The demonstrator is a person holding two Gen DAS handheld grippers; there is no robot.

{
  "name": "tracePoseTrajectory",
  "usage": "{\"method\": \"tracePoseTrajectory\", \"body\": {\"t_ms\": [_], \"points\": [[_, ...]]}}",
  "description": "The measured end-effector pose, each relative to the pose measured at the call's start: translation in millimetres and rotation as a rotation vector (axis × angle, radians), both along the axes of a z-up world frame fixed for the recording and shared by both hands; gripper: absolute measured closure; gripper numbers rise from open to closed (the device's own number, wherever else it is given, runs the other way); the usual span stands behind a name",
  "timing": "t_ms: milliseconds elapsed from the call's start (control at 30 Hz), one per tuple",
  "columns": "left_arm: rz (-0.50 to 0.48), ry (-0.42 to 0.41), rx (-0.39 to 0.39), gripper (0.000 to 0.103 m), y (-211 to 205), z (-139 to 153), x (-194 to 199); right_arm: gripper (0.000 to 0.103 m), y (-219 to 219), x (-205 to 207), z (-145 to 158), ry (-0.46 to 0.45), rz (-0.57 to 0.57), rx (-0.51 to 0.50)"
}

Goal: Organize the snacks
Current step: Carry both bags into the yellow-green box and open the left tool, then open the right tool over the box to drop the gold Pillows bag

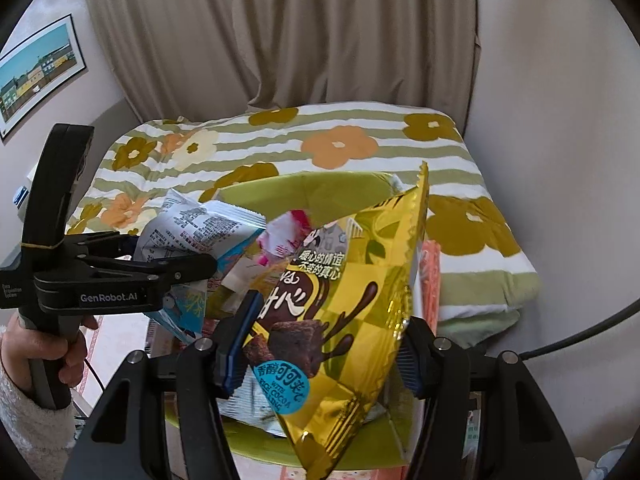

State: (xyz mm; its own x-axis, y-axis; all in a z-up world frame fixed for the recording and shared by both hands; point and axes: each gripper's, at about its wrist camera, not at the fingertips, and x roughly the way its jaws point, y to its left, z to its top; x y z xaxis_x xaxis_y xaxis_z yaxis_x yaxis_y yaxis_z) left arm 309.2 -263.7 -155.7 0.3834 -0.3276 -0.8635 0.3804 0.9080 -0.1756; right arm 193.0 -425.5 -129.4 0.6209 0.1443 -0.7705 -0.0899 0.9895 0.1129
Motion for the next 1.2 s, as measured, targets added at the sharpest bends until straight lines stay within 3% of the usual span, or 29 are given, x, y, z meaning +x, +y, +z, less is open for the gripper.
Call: {"method": "tracePoseTrajectory", "body": {"t_ms": [67,133,333,667,733,800,833,967,1200], "points": [[-0.002,-0.02,0.032,0.007,-5,0,0,0.047,-3,0,-2,0.006,-0.007,-0.001],[0.009,-0.041,0.054,0.002,-6,1,-2,0.047,-7,0,-3,0.015,-0.009,-0.002],[0.069,-0.077,0.11,0.002,12,5,-11,0.047,-12,1,-8,0.027,-0.012,-0.054],[0.128,-0.111,0.073,0.002,52,11,-31,0.046,0,13,-24,0.089,-0.005,-0.145],[0.147,-0.117,0.076,0.002,59,10,-33,0.041,4,14,-26,0.081,-0.001,-0.157],[0.164,-0.121,0.074,0.002,66,12,-36,0.009,6,12,-22,0.047,0.007,-0.127],[0.17,-0.123,0.073,0.002,70,12,-38,0.003,6,12,-20,0.028,0.007,-0.101],[0.193,-0.134,0.083,0.002,81,14,-46,0.001,4,0,-11,-0.044,-0.002,-0.018],[0.242,-0.147,0.058,0.002,104,19,-66,0.001,14,-15,2,-0.07,0.032,-0.007]]}}
